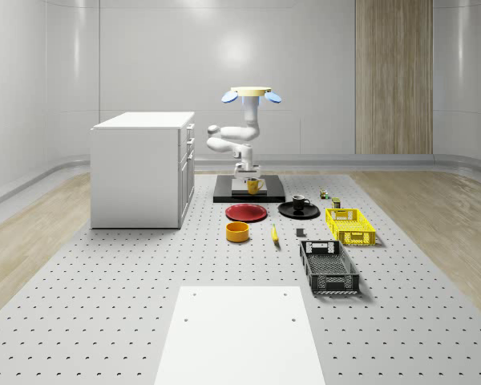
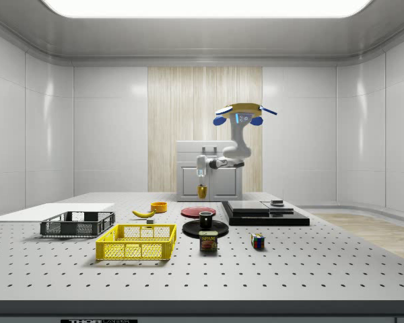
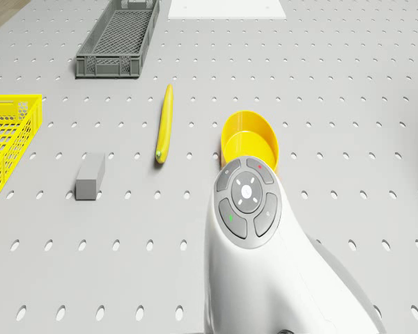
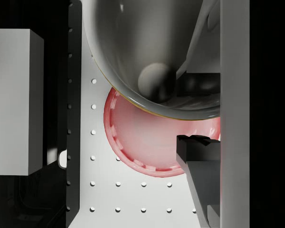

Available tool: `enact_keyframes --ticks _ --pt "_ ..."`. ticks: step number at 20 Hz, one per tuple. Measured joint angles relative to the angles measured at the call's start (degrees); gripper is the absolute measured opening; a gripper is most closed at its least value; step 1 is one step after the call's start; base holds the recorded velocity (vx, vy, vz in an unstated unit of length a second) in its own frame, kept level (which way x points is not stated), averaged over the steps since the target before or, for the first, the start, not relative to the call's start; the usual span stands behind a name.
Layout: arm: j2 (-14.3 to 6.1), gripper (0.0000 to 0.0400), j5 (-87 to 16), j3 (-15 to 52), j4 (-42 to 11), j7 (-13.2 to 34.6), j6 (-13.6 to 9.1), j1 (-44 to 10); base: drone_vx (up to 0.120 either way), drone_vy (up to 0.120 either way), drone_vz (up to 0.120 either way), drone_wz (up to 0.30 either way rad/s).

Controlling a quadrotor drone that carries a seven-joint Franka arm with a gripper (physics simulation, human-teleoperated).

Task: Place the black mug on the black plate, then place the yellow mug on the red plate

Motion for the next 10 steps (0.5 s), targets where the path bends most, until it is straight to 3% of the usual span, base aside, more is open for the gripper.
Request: enact_keyframes --ticks 10 --pt "0.03 0.0111 -4.98 -5.62 2.91 -1.14 3.08 0.7 0.0 0.0 0.0 0.0"
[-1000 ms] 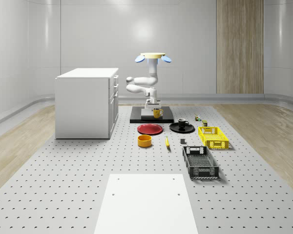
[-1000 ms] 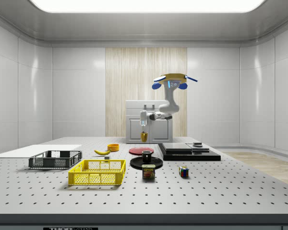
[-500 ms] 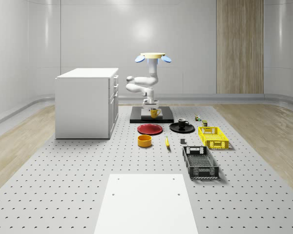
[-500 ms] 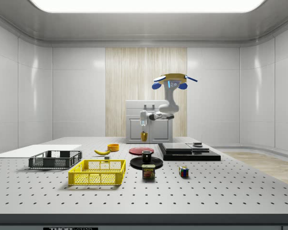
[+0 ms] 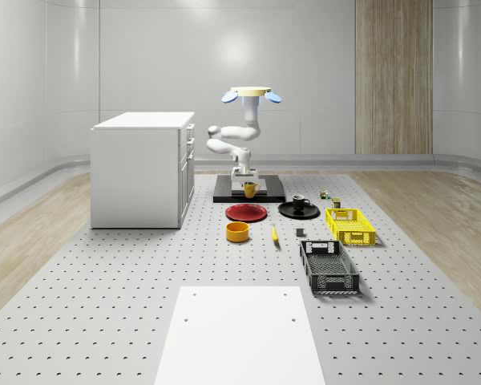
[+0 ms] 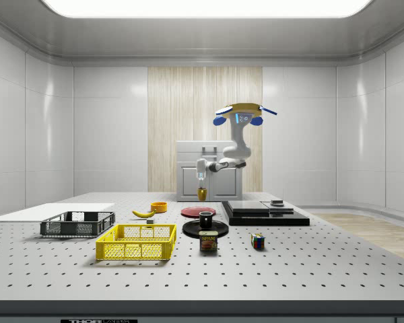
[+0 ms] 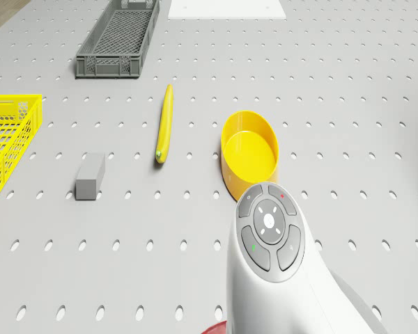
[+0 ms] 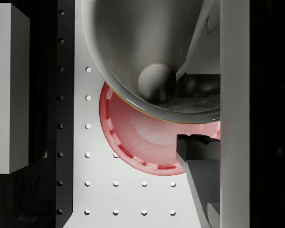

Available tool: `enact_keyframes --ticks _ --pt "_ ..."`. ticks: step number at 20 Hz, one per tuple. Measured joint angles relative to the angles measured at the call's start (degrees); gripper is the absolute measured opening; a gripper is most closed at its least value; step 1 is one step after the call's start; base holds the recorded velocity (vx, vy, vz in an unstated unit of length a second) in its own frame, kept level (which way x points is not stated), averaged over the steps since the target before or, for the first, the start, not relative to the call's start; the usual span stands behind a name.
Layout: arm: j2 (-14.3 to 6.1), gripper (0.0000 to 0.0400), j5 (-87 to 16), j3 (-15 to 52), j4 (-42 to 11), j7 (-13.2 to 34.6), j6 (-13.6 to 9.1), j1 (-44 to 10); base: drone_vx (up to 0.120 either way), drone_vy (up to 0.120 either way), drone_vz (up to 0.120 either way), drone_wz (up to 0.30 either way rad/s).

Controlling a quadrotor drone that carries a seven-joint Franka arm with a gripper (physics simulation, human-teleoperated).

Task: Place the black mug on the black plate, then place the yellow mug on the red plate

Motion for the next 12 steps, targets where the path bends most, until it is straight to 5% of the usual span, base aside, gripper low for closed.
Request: enact_keyframes --ticks 12 --pt "0.71 0.0111 -4.44 -5.03 3.84 -3.13 3.03 0.61 0.0 0.0 0.0 0.0"
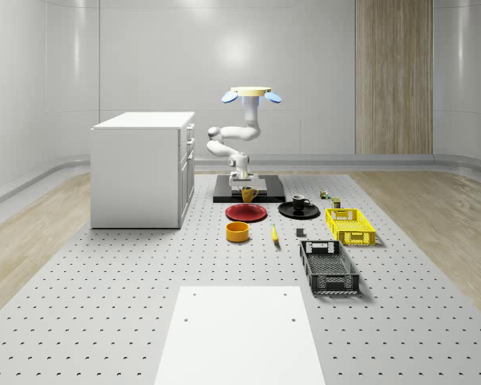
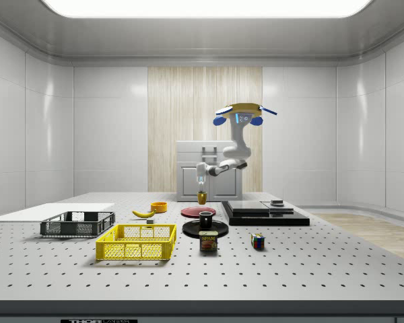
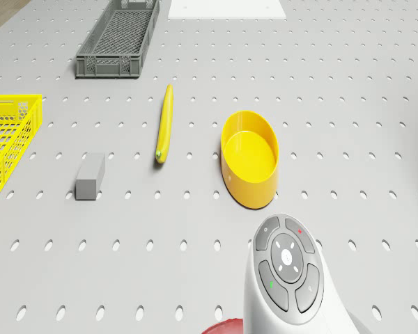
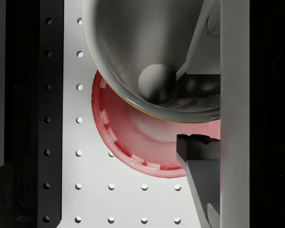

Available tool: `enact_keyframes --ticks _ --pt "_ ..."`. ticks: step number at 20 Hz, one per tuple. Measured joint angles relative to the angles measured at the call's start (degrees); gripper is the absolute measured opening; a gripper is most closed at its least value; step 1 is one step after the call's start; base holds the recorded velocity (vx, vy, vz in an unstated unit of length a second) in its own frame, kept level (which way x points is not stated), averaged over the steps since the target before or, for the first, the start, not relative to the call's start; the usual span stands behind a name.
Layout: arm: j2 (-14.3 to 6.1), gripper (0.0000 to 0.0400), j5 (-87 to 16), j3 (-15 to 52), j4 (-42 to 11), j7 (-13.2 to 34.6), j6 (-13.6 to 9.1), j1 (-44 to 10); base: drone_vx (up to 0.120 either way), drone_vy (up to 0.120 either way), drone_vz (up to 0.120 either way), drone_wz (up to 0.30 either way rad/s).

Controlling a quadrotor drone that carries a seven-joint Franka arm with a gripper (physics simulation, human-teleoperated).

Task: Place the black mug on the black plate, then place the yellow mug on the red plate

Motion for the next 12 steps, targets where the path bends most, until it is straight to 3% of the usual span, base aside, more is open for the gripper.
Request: enact_keyframes --ticks 12 --pt "2.0 0.011 -4.77 -5.02 4.14 -0.56 2.49 -1.04 0.0 0.0 0.0 0.0"
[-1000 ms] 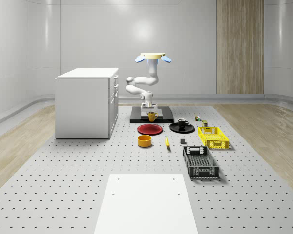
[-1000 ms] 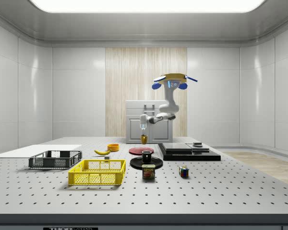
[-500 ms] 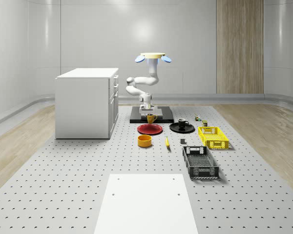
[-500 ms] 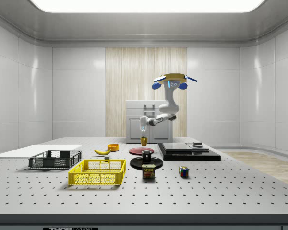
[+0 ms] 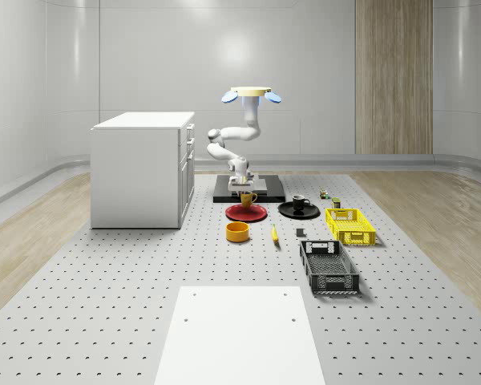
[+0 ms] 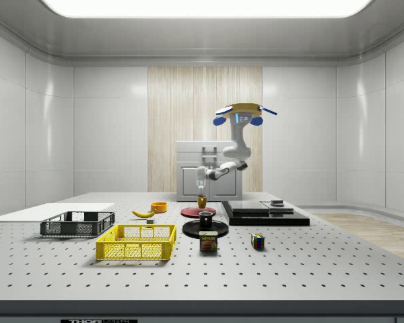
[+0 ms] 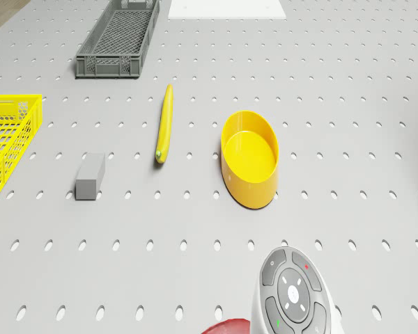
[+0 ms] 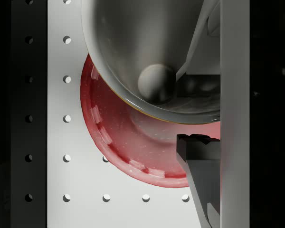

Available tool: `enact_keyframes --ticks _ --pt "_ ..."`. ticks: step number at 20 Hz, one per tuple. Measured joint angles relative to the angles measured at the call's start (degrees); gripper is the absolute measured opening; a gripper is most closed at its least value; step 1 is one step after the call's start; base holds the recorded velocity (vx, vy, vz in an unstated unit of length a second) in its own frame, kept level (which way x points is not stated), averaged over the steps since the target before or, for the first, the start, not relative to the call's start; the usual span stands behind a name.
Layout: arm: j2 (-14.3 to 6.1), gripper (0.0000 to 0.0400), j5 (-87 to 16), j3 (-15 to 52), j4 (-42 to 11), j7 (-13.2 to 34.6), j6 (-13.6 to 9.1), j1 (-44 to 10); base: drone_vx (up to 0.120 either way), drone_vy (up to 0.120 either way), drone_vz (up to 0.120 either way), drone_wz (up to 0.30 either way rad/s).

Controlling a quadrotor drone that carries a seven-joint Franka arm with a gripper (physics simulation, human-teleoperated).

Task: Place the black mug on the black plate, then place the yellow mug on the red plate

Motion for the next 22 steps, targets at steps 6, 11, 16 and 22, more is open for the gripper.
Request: enact_keyframes --ticks 6,11,16,22 --pt "1.92 0.0133 -1.16 -0.82 2.46 -1.11 0.06 -1.3 0.0 0.0 0.0 0.0" --pt "2.8 0.0324 -0.69 0.04 3.08 -0.77 -0.76 -1.87 0.0 0.0 0.0 0.0" --pt "2.36 0.0378 1.32 2.37 1.42 -0.54 -2.38 -1.27 0.0 0.0 0.0 0.0" --pt "1.97 0.0394 2.92 4.16 0.17 -0.4 -3.5 -0.8 0.0 0.0 0.0 0.0"
